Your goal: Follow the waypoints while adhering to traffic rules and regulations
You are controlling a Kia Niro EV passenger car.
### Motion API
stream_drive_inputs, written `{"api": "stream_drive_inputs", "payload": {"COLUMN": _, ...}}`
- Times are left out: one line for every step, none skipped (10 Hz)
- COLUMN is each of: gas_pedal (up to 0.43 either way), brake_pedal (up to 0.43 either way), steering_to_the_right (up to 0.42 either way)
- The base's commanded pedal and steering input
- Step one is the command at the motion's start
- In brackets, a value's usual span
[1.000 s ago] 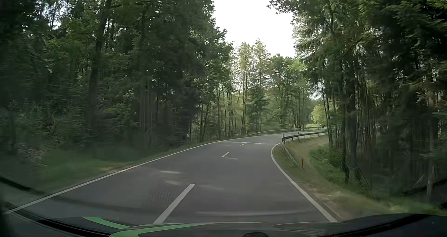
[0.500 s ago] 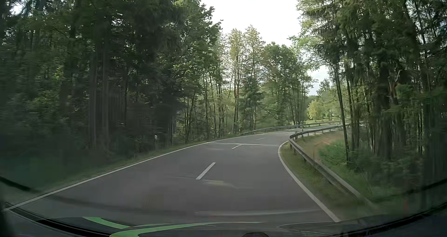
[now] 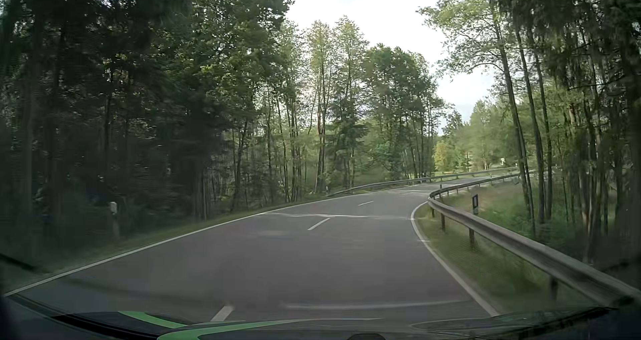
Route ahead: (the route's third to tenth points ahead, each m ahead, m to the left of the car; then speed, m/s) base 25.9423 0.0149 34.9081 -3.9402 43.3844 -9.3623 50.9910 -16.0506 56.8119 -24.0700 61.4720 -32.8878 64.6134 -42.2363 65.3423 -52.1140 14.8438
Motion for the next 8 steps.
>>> {"api": "stream_drive_inputs", "payload": {"gas_pedal": 0.000, "brake_pedal": 0.110, "steering_to_the_right": 0.042}}
{"api": "stream_drive_inputs", "payload": {"gas_pedal": 0.000, "brake_pedal": 0.110, "steering_to_the_right": 0.048}}
{"api": "stream_drive_inputs", "payload": {"gas_pedal": 0.000, "brake_pedal": 0.110, "steering_to_the_right": 0.053}}
{"api": "stream_drive_inputs", "payload": {"gas_pedal": 0.000, "brake_pedal": 0.110, "steering_to_the_right": 0.055}}
{"api": "stream_drive_inputs", "payload": {"gas_pedal": 0.000, "brake_pedal": 0.110, "steering_to_the_right": 0.056}}
{"api": "stream_drive_inputs", "payload": {"gas_pedal": 0.000, "brake_pedal": 0.110, "steering_to_the_right": 0.057}}
{"api": "stream_drive_inputs", "payload": {"gas_pedal": 0.000, "brake_pedal": 0.110, "steering_to_the_right": 0.058}}
{"api": "stream_drive_inputs", "payload": {"gas_pedal": 0.000, "brake_pedal": 0.110, "steering_to_the_right": 0.060}}
